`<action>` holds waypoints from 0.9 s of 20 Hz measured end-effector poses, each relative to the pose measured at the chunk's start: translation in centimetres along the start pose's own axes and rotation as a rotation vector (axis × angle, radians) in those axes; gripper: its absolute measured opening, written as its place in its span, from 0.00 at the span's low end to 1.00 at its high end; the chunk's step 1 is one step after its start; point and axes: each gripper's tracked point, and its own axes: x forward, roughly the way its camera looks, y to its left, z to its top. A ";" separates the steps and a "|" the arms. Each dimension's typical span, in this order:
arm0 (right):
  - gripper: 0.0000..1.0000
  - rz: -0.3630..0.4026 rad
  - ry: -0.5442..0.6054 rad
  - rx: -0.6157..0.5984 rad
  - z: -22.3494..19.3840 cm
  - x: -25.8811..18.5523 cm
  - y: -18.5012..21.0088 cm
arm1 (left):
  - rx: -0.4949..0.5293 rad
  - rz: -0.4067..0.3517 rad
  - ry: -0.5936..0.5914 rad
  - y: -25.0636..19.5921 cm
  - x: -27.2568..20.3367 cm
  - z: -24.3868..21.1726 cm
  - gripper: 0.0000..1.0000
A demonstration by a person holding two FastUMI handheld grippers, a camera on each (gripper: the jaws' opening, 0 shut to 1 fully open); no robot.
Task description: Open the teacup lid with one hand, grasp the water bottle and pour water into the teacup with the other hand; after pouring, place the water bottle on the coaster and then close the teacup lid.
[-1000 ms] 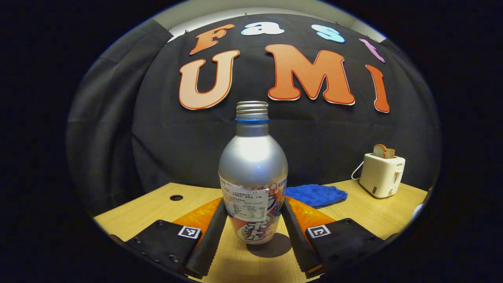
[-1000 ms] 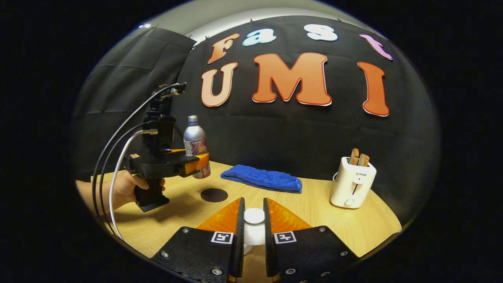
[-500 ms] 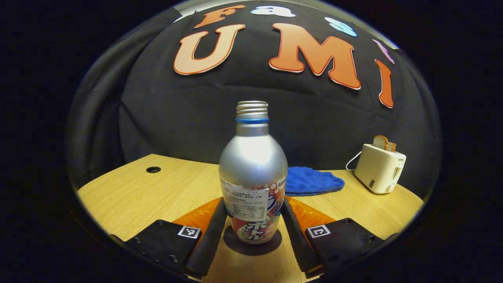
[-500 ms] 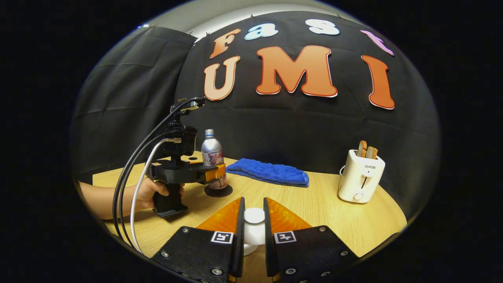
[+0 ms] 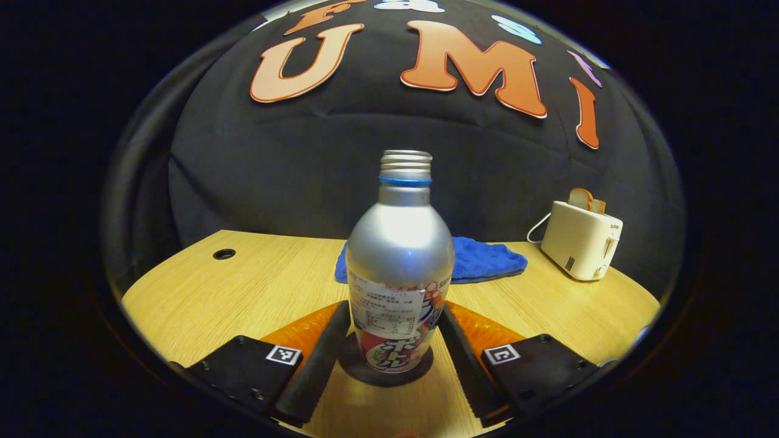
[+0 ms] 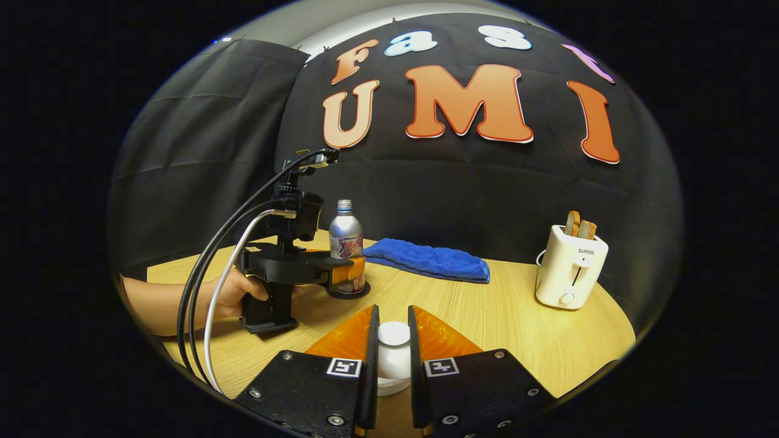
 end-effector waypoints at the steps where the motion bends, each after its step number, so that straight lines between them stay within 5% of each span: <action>1: 0.23 0.004 -0.001 0.001 0.0 0.0 0.2 | 0.006 -0.002 0.008 0.0 -0.1 -0.1 0.94; 18: 0.23 0.000 0.045 0.007 -4.1 2.2 1.8 | 0.105 0.050 -0.207 1.8 -13.6 4.2 0.98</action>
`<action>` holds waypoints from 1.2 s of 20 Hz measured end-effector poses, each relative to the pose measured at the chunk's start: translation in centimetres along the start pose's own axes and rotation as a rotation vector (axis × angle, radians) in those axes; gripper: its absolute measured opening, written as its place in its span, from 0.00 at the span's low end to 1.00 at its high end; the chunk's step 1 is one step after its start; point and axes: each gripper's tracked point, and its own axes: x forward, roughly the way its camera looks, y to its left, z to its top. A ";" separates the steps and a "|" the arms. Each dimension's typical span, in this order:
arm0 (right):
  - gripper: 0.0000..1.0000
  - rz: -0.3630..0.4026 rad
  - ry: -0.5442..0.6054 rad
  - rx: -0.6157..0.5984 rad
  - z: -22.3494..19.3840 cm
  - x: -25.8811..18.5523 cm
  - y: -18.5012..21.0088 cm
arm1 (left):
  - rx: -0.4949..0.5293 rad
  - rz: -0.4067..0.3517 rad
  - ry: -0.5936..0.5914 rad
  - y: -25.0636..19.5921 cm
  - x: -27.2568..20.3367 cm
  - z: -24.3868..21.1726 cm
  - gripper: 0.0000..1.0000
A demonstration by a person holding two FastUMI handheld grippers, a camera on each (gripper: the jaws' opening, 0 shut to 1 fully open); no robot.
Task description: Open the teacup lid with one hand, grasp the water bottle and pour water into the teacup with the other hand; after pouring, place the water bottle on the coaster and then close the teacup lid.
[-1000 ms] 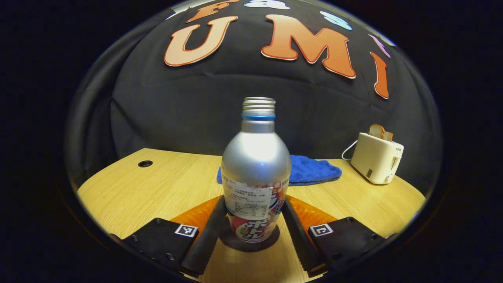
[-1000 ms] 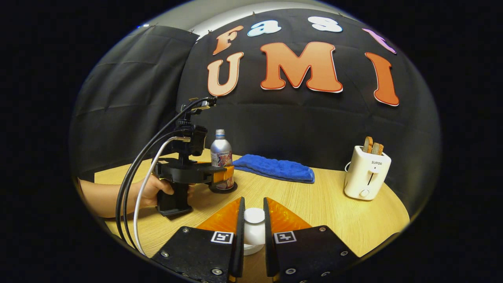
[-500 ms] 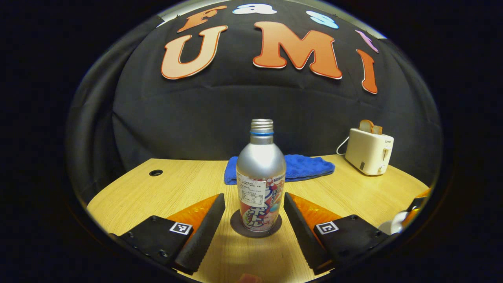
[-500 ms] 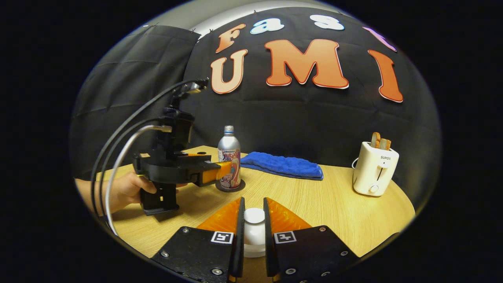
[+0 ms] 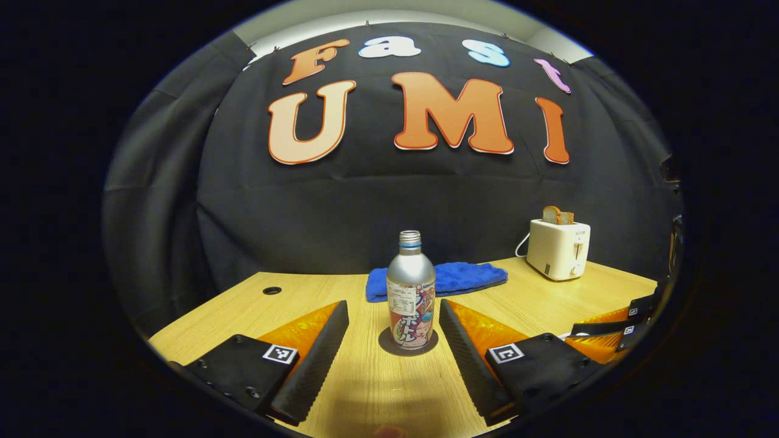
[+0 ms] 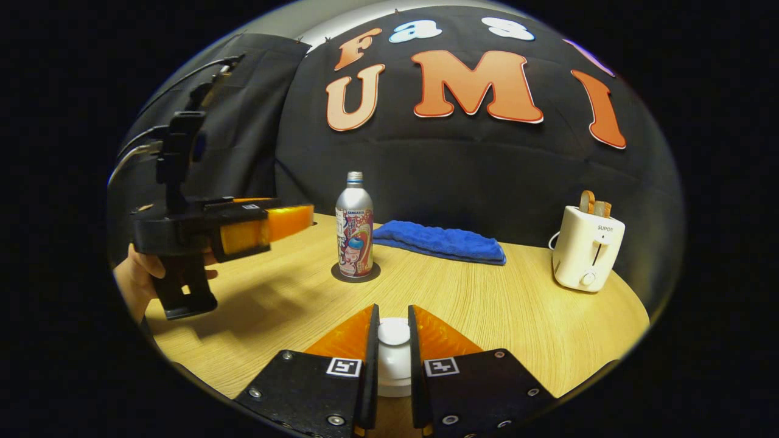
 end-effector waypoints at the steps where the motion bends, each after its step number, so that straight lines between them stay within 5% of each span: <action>1: 0.24 -0.004 0.003 -0.003 0.0 0.0 -0.1 | 0.001 0.011 -0.010 0.3 -0.5 0.3 0.98; 16: 0.74 -0.135 -0.317 -0.074 12.5 -9.3 -4.4 | -0.034 0.094 -0.163 0.3 -9.0 8.6 0.98; 21: 0.80 -0.174 -0.373 -0.061 14.7 -13.1 -5.0 | -0.039 0.103 -0.171 -0.8 -12.9 9.5 0.94; 24: 0.82 -0.185 -0.373 -0.053 14.5 -14.5 -5.1 | -0.058 0.098 -0.165 -1.6 -14.7 9.3 1.00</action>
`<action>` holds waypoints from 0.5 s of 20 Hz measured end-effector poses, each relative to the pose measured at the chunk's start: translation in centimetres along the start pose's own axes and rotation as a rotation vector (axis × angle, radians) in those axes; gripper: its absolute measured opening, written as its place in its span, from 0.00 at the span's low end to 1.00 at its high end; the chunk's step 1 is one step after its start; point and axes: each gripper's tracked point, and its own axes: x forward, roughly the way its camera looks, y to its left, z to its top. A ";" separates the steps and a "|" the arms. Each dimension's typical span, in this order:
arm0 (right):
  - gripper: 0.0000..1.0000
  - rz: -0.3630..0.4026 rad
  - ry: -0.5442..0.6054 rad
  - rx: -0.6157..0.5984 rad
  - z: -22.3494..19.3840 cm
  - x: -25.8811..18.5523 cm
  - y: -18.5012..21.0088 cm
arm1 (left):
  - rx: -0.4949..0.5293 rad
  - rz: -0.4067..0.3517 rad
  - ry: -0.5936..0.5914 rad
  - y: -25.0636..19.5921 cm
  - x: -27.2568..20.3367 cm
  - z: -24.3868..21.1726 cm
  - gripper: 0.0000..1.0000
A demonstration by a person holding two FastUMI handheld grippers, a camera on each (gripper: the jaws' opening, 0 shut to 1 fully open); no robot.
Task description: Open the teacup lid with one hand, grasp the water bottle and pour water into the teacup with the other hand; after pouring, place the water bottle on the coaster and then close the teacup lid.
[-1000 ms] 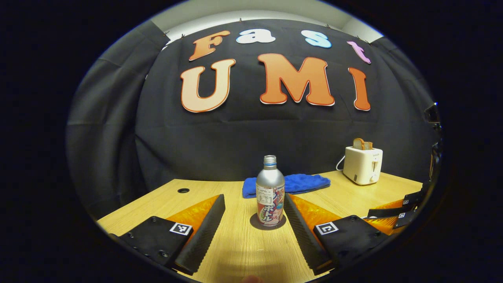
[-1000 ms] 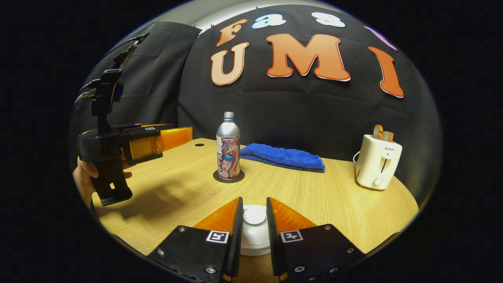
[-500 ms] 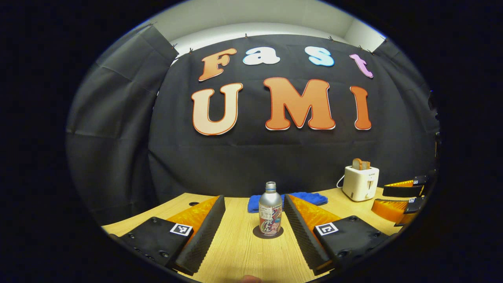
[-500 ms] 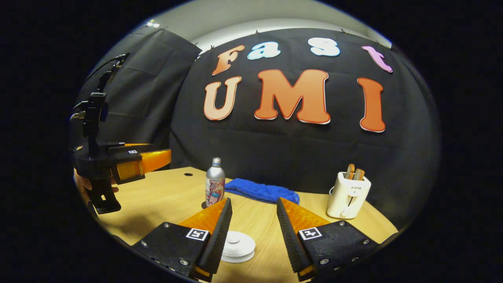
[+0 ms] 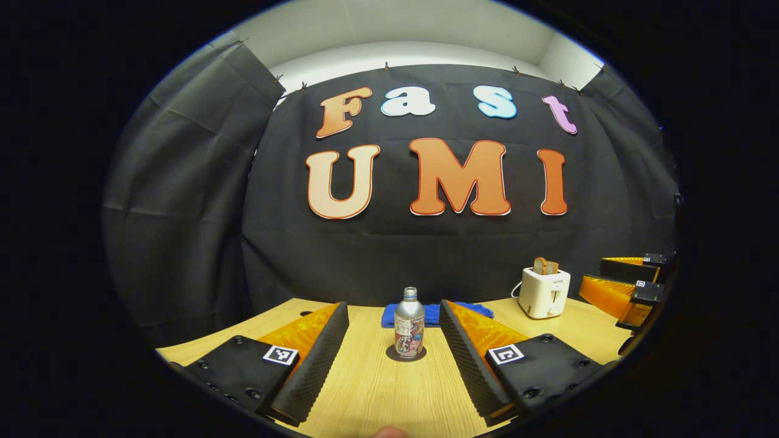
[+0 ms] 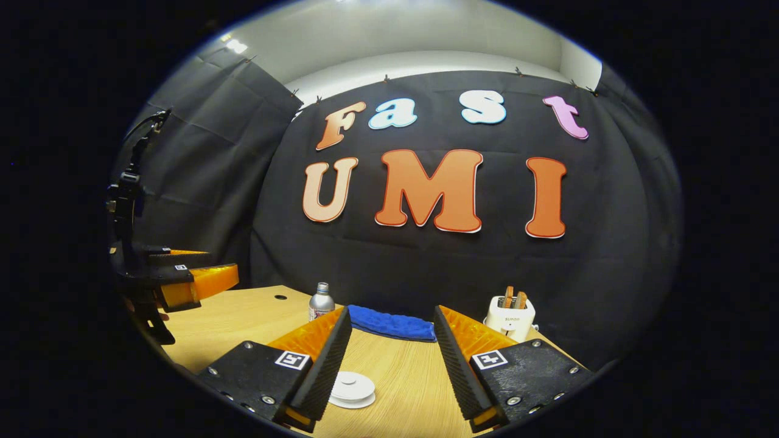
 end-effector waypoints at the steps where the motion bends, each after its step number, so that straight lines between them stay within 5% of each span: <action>1: 0.82 0.000 0.005 -0.002 -0.1 -0.4 -0.1 | 0.005 0.006 0.001 0.1 -0.6 -0.2 0.98; 10: 0.82 -0.035 -0.004 -0.011 0.7 -4.4 -0.7 | 0.003 0.017 -0.006 -1.1 -5.5 -0.7 1.00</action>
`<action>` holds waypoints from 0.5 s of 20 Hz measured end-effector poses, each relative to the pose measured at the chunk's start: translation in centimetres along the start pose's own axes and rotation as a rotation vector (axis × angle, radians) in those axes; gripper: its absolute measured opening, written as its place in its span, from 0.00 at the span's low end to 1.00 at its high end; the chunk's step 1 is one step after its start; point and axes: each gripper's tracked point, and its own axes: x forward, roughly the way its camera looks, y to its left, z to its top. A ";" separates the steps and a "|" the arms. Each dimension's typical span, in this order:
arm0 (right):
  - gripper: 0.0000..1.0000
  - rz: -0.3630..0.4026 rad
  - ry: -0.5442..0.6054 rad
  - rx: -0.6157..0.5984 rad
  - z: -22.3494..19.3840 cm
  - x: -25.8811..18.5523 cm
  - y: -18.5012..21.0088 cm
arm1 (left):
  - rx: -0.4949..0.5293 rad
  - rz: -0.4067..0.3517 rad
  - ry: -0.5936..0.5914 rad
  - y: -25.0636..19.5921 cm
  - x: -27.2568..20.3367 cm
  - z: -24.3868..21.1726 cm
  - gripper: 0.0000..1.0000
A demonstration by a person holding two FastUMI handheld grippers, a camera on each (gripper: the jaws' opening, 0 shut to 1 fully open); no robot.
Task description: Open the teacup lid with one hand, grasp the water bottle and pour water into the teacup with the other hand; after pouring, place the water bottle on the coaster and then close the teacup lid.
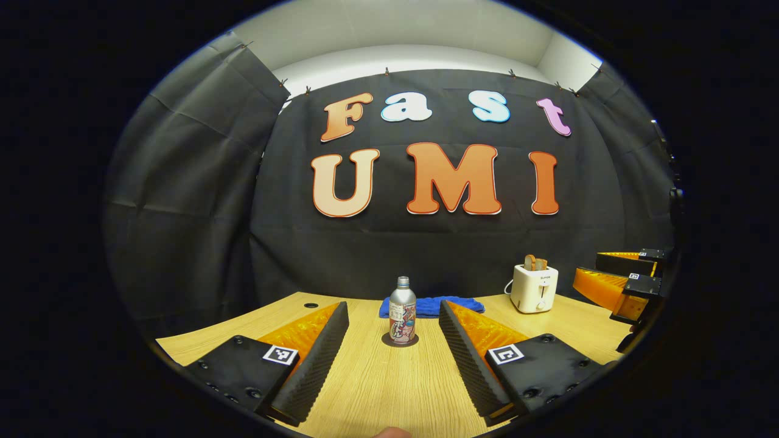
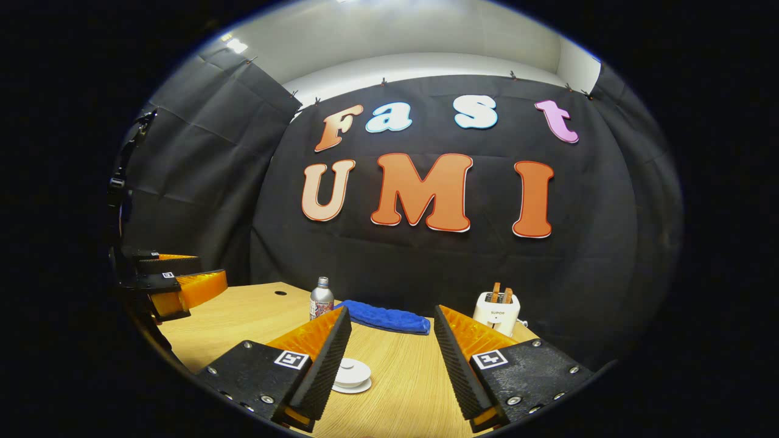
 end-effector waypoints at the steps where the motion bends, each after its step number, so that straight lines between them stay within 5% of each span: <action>1: 0.82 -0.002 0.001 0.005 0.2 -0.4 0.0 | 0.008 0.004 0.004 0.1 -0.3 0.0 1.00; 10: 0.83 0.018 -0.058 -0.013 4.0 -5.2 1.2 | 0.028 -0.009 -0.049 -0.8 -3.5 3.4 1.00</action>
